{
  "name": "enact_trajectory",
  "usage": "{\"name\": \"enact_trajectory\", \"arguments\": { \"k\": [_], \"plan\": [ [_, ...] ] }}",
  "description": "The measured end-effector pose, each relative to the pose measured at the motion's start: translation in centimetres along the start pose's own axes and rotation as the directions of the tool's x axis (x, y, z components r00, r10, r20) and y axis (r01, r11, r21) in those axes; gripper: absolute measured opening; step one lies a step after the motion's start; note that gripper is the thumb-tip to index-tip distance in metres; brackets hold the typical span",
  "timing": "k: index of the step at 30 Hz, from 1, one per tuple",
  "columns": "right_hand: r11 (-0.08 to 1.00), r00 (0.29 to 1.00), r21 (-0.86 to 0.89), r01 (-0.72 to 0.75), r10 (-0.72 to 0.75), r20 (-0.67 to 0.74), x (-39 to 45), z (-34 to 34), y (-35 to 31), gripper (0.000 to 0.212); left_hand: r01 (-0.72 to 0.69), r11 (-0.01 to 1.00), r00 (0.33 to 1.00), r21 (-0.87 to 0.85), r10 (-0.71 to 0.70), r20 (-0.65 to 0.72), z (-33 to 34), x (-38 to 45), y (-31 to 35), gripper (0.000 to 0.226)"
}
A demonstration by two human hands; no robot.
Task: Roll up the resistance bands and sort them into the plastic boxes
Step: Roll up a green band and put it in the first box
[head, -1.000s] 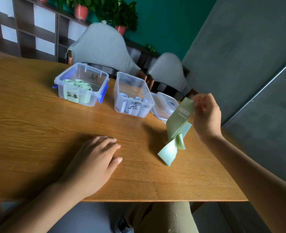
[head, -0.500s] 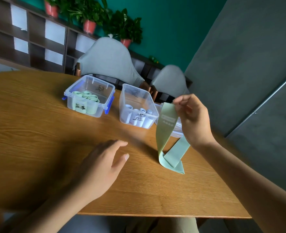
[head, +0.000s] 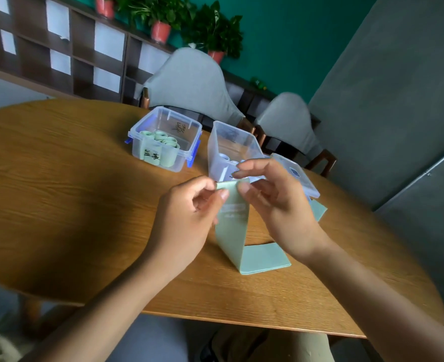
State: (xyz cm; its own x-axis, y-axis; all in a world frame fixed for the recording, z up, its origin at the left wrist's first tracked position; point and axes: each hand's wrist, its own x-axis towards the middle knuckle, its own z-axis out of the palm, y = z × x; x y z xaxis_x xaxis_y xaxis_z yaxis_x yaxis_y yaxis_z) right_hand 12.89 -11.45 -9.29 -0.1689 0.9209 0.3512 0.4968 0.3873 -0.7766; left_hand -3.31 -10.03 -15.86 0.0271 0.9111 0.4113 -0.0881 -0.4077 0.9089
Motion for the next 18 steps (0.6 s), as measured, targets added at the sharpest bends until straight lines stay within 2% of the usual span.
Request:
{"name": "enact_trajectory", "arguments": {
  "k": [3, 6, 12, 14, 18],
  "plan": [
    [0.980, 0.982, 0.134, -0.150, 0.132, 0.136, -0.9, 1.1, 0.8, 0.032, 0.085, 0.984, 0.993, -0.155, -0.097, -0.068, -0.8, 0.6, 0.0, 0.016],
    [0.954, 0.946, 0.181, -0.241, 0.189, 0.263, -1.9, 2.2, 1.6, 0.034, 0.098, 0.972, 0.984, -0.213, -0.126, -0.124, -1.8, 1.1, 0.0, 0.013],
    [0.929, 0.913, 0.158, -0.335, 0.278, 0.297, -3.1, 2.8, 1.3, 0.031, 0.040, 0.947, 0.962, -0.319, -0.123, -0.243, -2.7, 1.7, 0.2, 0.011],
    [0.903, 0.907, 0.212, -0.372, 0.305, 0.292, -3.1, 2.8, 0.8, 0.031, 0.021, 0.952, 0.961, -0.304, -0.103, -0.258, -2.8, 2.0, 0.0, 0.009],
    [0.848, 0.896, 0.309, -0.430, 0.357, 0.265, -3.3, 2.9, 0.2, 0.032, -0.018, 0.993, 0.959, -0.119, -0.017, -0.283, -3.0, 2.4, -0.3, 0.014]
  ]
}}
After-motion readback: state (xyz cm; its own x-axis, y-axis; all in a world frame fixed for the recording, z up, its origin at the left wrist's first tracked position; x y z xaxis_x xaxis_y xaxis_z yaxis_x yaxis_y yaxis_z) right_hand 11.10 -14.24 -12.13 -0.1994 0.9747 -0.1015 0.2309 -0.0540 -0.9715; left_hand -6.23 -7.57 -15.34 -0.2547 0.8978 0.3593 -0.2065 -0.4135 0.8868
